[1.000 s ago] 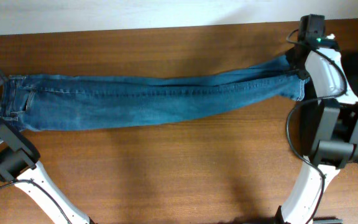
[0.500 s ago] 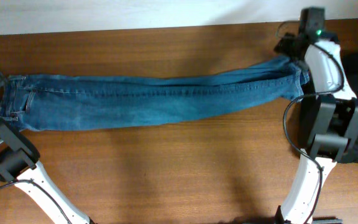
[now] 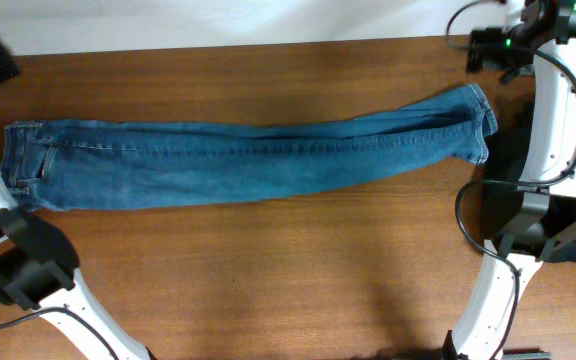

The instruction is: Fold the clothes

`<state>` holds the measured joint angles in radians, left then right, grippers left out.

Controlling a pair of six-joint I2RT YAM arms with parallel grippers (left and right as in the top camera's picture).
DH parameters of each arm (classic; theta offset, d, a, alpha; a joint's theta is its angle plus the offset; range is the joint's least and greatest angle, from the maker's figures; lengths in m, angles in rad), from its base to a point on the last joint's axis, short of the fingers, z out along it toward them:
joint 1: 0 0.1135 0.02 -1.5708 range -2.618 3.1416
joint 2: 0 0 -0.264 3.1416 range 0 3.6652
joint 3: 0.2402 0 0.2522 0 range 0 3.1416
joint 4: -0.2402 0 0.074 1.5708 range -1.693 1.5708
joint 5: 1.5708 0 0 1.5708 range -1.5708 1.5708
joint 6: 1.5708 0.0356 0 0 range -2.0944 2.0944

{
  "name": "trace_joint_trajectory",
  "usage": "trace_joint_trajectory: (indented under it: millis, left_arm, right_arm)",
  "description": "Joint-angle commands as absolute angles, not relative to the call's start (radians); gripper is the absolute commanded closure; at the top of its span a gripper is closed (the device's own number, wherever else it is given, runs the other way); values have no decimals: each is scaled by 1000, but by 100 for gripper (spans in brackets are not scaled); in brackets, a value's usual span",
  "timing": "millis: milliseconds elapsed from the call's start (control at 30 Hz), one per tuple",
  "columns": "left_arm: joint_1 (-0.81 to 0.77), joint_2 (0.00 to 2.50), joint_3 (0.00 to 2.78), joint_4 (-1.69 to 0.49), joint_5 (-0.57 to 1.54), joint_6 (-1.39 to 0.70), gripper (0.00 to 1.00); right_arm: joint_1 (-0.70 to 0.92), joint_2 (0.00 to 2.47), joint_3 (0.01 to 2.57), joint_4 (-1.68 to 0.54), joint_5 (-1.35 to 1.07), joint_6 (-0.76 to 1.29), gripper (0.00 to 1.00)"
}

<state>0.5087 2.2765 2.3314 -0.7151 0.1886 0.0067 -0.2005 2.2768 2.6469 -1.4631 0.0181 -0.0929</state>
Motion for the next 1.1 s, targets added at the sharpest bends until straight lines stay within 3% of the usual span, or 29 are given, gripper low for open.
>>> trace_joint_trajectory:
  millis: [0, 233, 333, 567, 833, 933, 1067]
  left_arm:
    - [457, 2249, 2337, -880, 474, 15, 13]
    - [381, 2249, 2337, -1183, 483, 96, 13]
    - [346, 2249, 2337, -1325, 482, 107, 3]
    - [277, 2249, 2337, -1546, 483, 152, 1]
    - [186, 2249, 2337, -1610, 482, 152, 1]
    - [144, 2249, 2337, -1610, 481, 152, 1]
    - [93, 2254, 2337, -1606, 424, 152, 1]
  right_arm:
    - [-194, 2266, 2640, -1543, -234, -439, 6]
    - [-120, 2268, 2590, -1579, -348, -612, 2]
    - [-63, 2280, 2536, -1541, -348, -647, 2]
    - [46, 2287, 2328, -1428, -211, -737, 2]
    - [51, 2287, 2225, -1352, 52, -771, 12]
    - [23, 2287, 2225, -1359, 140, -771, 9]
    - [-17, 2287, 2225, -1369, 82, -771, 4]
